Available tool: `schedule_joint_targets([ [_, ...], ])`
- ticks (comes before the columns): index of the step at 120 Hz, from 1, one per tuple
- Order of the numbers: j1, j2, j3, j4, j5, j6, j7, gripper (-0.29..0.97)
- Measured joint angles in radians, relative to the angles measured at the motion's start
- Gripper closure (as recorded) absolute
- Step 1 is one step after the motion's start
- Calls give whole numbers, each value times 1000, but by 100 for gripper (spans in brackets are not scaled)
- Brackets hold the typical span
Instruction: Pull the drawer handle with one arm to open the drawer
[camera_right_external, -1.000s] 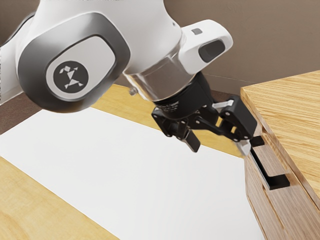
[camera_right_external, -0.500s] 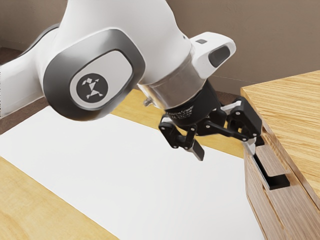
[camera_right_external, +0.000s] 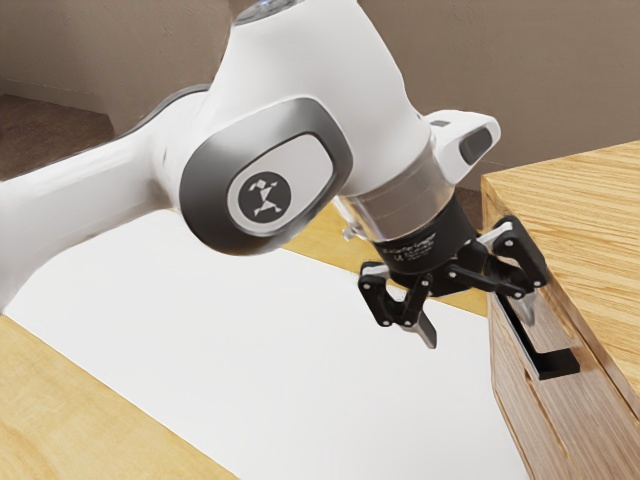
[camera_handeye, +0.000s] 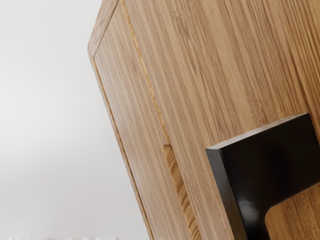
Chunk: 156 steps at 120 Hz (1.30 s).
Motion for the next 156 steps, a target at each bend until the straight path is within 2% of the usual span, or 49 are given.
schedule_joint_targets([
  [16, -22, 5, 22, -14, 8, -1, 11, 0],
  [45, 26, -115, -1, -126, 8, 19, -22, 1],
  [87, 18, -273, 6, -244, 3, 35, -53, 1],
  [156, 34, -335, 26, -331, 6, 75, -81, 0],
])
